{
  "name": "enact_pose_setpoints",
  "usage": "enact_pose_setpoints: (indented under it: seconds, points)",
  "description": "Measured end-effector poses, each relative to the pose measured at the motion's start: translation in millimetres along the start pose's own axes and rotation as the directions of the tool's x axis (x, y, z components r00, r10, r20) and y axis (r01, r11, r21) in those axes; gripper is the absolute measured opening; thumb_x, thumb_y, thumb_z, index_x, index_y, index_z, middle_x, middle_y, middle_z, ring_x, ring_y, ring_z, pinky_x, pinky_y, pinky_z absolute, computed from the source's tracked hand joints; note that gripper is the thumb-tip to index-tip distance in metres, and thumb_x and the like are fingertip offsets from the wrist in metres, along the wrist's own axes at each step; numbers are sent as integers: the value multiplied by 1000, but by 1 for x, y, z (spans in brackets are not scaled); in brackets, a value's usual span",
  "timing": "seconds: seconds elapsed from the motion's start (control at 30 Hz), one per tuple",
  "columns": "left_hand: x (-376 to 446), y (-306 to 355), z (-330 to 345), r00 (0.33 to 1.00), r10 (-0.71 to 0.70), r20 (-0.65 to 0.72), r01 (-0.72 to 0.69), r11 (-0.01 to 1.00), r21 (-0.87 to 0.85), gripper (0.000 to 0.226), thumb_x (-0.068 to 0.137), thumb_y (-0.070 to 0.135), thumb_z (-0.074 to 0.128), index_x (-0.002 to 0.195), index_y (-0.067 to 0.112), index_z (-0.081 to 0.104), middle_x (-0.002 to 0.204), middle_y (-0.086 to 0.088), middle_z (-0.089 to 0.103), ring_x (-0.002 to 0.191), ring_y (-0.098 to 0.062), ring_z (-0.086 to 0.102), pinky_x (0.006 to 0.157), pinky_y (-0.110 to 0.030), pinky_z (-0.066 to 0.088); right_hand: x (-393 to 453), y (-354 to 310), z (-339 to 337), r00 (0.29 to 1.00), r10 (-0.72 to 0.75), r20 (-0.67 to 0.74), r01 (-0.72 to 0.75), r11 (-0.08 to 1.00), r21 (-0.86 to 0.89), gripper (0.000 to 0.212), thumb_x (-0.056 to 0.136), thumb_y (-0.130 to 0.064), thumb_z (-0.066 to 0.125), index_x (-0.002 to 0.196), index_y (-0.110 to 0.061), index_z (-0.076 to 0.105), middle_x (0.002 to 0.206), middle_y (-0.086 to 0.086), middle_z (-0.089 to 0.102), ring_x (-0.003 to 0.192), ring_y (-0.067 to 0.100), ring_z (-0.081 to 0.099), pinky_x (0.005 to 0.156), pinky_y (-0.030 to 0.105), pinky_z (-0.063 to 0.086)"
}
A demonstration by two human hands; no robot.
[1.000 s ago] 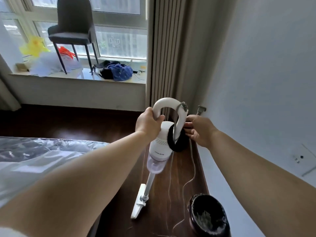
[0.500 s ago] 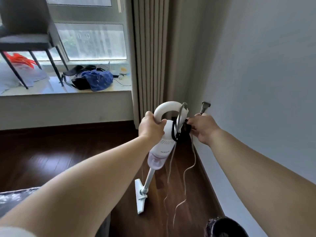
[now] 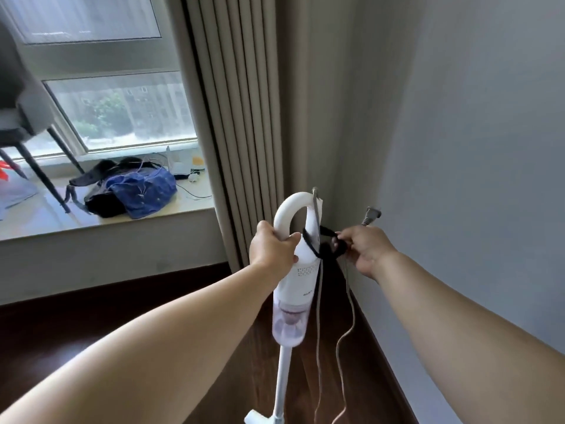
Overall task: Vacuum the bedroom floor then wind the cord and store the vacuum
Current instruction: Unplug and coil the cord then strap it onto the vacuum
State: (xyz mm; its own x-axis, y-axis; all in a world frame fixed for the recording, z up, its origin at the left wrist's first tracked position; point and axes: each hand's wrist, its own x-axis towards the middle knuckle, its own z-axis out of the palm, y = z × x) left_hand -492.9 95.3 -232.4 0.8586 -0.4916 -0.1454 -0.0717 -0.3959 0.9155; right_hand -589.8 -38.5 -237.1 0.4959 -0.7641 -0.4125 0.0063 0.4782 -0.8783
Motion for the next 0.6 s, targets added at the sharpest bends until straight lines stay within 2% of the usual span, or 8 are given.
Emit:
enact_pose_setpoints:
  seconds: [0.1,0.2,0.23,0.3,0.37,0.47,0.53,0.6]
  points:
    - [55,20,14,1000,1,24,-2,1000,19,29,88,38,66,92,18,45,82,2,57,70,-20,69,58,-30,51,49,-27,19,999,-31,-21,30,998,-49,24,78,17,49,63,-2,50,60,13,49,52,21,48,37,18,44]
    - [104,40,31,997,35,71,-36,999,7,26,87,39,66,92,18,52,82,1,60,80,-26,71,67,-34,53,92,-51,29,996,-76,-42,73,996,-54,24,75,18,54,84,-4,51,68,14,49,57,22,50,44,23,47]
    - [120,48,37,995,39,91,-39,999,-1,27,88,40,66,92,16,52,82,0,61,78,-26,71,64,-33,52,108,-59,30,994,-91,-52,88,994,-60,30,74,18,56,91,-5,50,73,14,50,62,23,52,53,26,49]
    - [161,60,52,988,57,141,-55,998,-16,29,88,41,65,92,16,52,82,-1,61,69,-22,69,56,-28,48,145,-71,33,987,-125,-99,118,990,-76,29,73,18,59,88,-5,52,77,15,53,70,25,55,70,34,48]
    - [193,68,62,983,79,165,-73,997,-38,28,89,42,63,88,18,50,81,0,59,60,-17,65,52,-26,44,172,-81,36,983,-136,-122,124,987,-97,25,74,18,59,87,-2,56,82,17,58,77,29,59,76,39,50]
    - [259,81,81,966,116,231,-100,992,-84,27,90,43,61,85,20,48,79,2,57,54,-14,63,51,-25,42,220,-100,50,970,-168,-176,150,983,-109,26,76,17,60,95,-1,58,89,18,62,79,28,61,65,35,53]
    - [305,89,91,952,123,281,-100,990,-95,27,92,43,59,85,20,47,77,3,57,55,-13,63,53,-26,43,255,-111,65,956,-176,-233,153,981,-115,24,79,18,58,80,-6,53,81,13,60,73,23,59,62,31,50]
    - [336,95,99,937,125,325,-102,991,-88,27,93,43,57,86,20,46,76,3,57,56,-12,63,53,-25,43,277,-121,77,946,-182,-269,161,982,-99,30,80,19,57,71,-9,51,76,10,60,75,24,59,69,35,51]
